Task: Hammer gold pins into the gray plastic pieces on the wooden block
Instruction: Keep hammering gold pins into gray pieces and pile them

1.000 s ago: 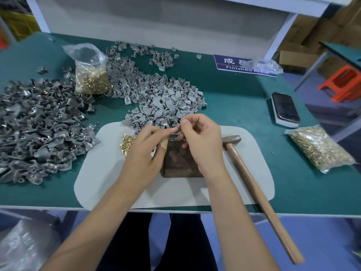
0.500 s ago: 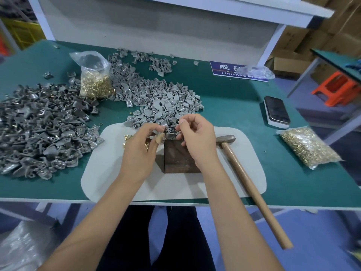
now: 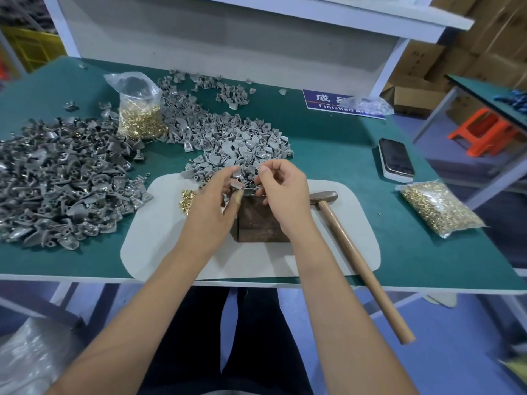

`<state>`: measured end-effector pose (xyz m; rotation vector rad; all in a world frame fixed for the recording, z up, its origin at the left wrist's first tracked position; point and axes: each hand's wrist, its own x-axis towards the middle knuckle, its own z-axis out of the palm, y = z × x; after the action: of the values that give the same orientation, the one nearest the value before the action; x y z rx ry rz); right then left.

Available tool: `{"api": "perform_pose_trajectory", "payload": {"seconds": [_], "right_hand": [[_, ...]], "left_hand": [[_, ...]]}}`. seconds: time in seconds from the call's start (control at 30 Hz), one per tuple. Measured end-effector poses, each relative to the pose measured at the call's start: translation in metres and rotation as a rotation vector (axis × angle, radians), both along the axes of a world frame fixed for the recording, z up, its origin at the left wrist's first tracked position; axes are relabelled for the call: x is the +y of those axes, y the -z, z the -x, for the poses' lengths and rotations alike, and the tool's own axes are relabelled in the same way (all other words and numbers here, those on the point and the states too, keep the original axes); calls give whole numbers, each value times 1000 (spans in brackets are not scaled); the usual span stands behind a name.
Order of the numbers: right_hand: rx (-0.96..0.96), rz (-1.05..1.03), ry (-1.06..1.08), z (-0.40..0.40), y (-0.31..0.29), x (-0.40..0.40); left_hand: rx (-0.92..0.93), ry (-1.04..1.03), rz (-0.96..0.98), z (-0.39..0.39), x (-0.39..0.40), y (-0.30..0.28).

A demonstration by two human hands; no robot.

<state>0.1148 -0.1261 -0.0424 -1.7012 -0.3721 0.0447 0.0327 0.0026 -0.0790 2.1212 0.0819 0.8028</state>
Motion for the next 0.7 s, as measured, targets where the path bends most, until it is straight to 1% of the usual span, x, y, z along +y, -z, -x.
{"api": "perform_pose_trajectory", "payload": {"seconds": [0.07, 0.1, 0.13, 0.23, 0.3, 0.37, 0.5, 0.6, 0.7], "right_hand": [[-1, -5, 4, 0, 0, 0], [-2, -4, 6, -1, 0, 0], [-2, -2, 8, -1, 0, 0], [1, -2, 4, -1, 0, 0], [-2, 0, 4, -1, 0, 0], [-7, 1, 3, -2, 0, 0], [-19, 12, -1, -2, 0, 0], [-25, 6, -5, -2, 0, 0], [-38, 11, -4, -2, -1, 1]], "left_hand": [[18, -28, 90, 0, -1, 1], [14, -33, 101, 0, -1, 1], [11, -28, 93, 0, -1, 2], [-28, -26, -53, 0, 1, 0], [-49, -21, -102, -1, 3, 0], [-54, -11, -101, -1, 2, 0], [-12, 9, -28, 0, 2, 1], [13, 7, -42, -1, 4, 3], [-19, 11, -61, -1, 5, 3]]}}
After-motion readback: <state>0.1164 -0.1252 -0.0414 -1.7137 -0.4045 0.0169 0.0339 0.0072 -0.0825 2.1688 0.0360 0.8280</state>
